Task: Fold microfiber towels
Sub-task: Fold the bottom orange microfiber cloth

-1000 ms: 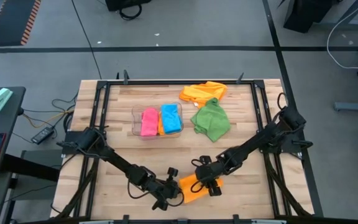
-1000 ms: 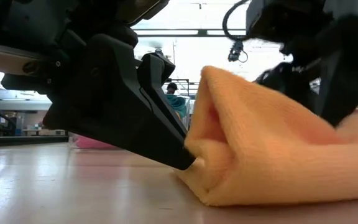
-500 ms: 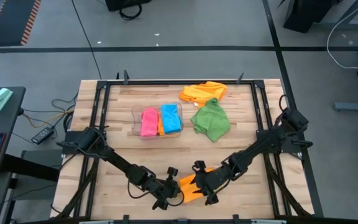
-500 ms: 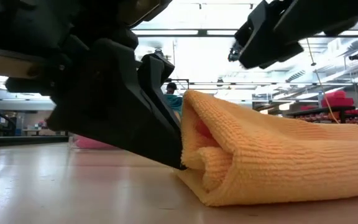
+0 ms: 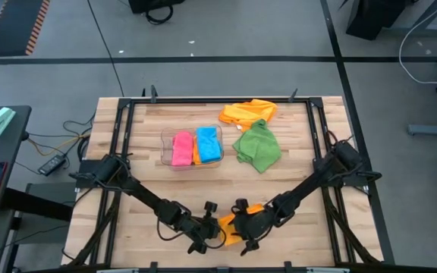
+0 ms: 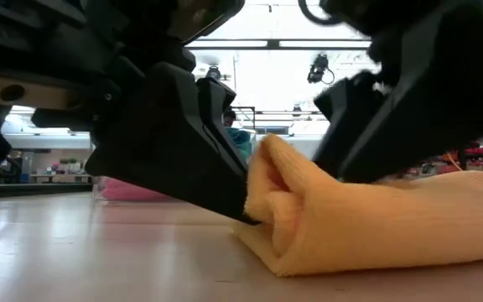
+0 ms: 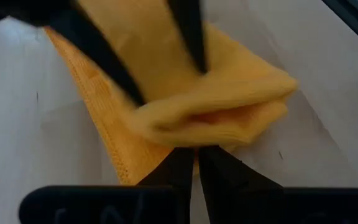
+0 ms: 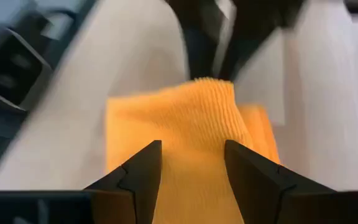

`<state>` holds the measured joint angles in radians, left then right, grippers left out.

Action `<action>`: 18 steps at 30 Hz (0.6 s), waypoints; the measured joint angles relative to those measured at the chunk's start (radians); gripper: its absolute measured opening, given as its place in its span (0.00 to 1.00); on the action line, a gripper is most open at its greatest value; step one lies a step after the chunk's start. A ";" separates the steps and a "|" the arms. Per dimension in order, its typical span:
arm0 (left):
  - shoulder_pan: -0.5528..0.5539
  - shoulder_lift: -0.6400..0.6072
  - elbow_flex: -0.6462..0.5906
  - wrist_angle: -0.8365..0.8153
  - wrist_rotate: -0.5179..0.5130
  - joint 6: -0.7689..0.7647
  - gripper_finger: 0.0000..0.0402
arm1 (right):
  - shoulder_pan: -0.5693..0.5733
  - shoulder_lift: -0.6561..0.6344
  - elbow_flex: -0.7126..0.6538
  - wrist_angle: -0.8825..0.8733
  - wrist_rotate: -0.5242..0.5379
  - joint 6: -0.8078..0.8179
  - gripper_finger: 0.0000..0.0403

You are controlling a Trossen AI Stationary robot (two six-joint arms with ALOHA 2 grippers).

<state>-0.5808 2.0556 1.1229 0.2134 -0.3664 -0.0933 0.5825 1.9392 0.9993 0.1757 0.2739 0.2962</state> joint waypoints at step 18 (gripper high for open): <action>-0.003 -0.109 0.001 -0.077 -0.042 0.078 0.06 | -0.024 0.035 0.002 -0.089 0.045 0.059 0.46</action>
<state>-0.5838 1.9466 1.1236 0.1367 -0.4088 -0.0153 0.5587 1.9743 1.0012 0.0862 0.3185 0.3553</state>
